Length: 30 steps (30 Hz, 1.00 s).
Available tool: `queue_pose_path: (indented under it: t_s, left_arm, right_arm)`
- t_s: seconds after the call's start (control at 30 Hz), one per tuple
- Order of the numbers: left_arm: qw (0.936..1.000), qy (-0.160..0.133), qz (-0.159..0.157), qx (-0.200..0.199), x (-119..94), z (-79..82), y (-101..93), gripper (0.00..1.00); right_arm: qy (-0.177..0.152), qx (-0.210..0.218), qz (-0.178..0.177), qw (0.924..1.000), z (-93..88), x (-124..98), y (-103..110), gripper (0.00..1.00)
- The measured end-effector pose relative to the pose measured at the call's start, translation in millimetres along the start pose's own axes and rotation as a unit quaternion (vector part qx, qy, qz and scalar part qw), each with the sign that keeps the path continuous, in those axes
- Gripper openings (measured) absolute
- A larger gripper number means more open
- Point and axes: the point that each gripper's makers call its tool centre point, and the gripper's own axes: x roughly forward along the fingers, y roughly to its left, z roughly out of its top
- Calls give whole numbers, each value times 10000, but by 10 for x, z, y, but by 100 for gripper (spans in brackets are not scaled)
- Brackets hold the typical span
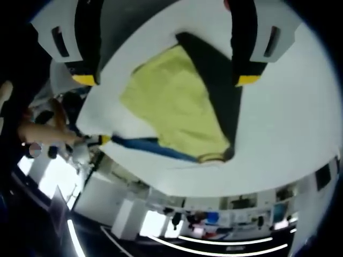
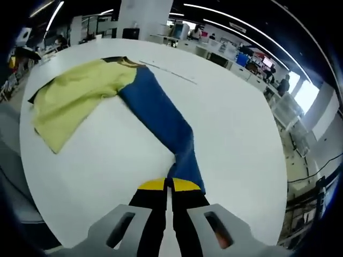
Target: Fold the garment on the visible template until the final outline fits inside the template.
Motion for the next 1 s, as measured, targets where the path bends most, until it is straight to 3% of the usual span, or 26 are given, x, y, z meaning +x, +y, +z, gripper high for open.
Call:
queue_pose_path:
  t_s: [0.3, 1.0]
  left_arm:
    - [10000, 15, -13, 14, 3, -20, 4, 97]
    - [10000, 18, 25, -2, 1, -29, 1, 97]
  right_arm:
    - [-26, 253, 215, 9994, -82, 118, 250, 3]
    - [26, 535, 312, 9981, -168, 254, 410, 3]
